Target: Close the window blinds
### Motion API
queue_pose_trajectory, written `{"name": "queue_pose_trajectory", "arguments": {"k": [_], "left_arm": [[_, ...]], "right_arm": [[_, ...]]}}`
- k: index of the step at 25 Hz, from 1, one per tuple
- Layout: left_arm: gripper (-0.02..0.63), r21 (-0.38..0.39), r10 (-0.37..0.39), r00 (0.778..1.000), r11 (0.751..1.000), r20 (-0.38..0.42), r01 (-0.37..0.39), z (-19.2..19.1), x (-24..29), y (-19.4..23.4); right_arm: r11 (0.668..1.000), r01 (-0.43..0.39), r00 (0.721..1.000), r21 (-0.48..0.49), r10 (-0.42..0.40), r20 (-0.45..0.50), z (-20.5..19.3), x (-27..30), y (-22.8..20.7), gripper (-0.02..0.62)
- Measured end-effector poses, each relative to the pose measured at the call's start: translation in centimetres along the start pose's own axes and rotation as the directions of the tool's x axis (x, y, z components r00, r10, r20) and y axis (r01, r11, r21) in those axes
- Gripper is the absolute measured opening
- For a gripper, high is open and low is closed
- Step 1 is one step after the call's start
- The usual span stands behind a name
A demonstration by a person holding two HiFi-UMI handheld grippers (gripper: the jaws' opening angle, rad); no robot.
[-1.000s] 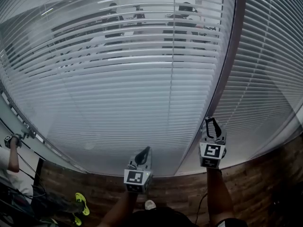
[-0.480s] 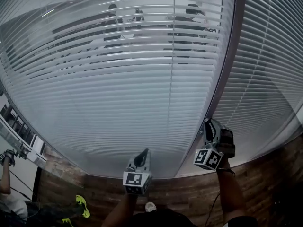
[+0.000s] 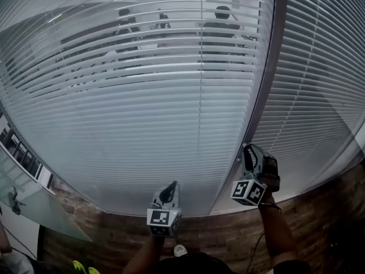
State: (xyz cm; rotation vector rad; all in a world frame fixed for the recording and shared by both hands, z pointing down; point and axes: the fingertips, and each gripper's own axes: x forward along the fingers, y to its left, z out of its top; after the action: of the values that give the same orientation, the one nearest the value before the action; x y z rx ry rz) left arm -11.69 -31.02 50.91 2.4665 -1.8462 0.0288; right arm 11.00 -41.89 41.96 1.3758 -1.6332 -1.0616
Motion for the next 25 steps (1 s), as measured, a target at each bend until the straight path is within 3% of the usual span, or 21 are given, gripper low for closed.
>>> {"name": "queue_pose_trajectory", "arguments": {"k": [1, 3, 5, 7, 8, 9, 11, 15, 17, 21, 25], "left_arm": [[0.000, 0.000, 0.001, 1.000, 1.000, 0.000, -0.001, 0.0, -0.1, 0.0], [0.000, 0.000, 0.008, 1.000, 1.000, -0.004, -0.008, -0.1, -0.2, 0.0], [0.001, 0.001, 0.010, 1.000, 1.000, -0.009, -0.010, -0.2, -0.3, 0.0], [0.000, 0.002, 0.008, 1.000, 1.000, -0.016, -0.008, -0.4, -0.3, -0.1], [0.001, 0.003, 0.007, 1.000, 1.000, -0.019, -0.007, -0.5, -0.2, -0.2], [0.000, 0.003, 0.006, 1.000, 1.000, -0.021, -0.006, -0.6, -0.3, -0.3], [0.000, 0.002, 0.005, 1.000, 1.000, -0.026, -0.005, -0.7, -0.3, -0.4], [0.001, -0.001, 0.017, 0.999, 1.000, -0.030, -0.017, -0.6, -0.7, -0.2], [0.000, -0.003, 0.022, 0.999, 1.000, -0.030, -0.022, -0.6, -0.9, -0.1], [0.000, -0.004, 0.029, 0.999, 1.000, -0.036, -0.029, -0.6, -1.3, -0.1], [0.000, -0.005, 0.039, 0.999, 0.999, -0.033, -0.039, -0.6, -1.5, 0.1]], "right_arm": [[0.991, -0.029, 1.000, 0.129, 0.029, 0.006, -0.1, -0.2, -0.2, 0.121], [0.925, -0.090, 0.996, 0.370, 0.079, 0.045, 0.0, -0.6, -0.7, 0.126], [0.803, -0.165, 0.986, 0.572, 0.123, 0.111, 0.0, -0.6, -0.7, 0.126], [0.642, -0.239, 0.971, 0.729, 0.162, 0.176, -0.1, -0.4, -0.5, 0.126], [0.579, -0.261, 0.965, 0.773, 0.171, 0.198, -0.2, -0.4, -0.6, 0.127], [0.541, -0.271, 0.962, 0.796, 0.173, 0.210, -0.3, -0.4, -0.7, 0.127], [0.525, -0.257, 0.966, 0.811, 0.156, 0.205, -0.5, -0.4, -0.9, 0.127], [0.537, -0.189, 0.982, 0.822, 0.091, 0.166, -0.8, -0.2, -1.9, 0.144], [0.505, -0.200, 0.980, 0.840, 0.104, 0.171, -0.7, 0.2, -1.8, 0.150], [0.402, -0.237, 0.970, 0.884, 0.141, 0.196, -0.4, 0.8, -1.3, 0.150], [0.379, -0.190, 0.979, 0.906, 0.147, 0.143, -0.4, 0.2, -1.7, 0.137]]}}
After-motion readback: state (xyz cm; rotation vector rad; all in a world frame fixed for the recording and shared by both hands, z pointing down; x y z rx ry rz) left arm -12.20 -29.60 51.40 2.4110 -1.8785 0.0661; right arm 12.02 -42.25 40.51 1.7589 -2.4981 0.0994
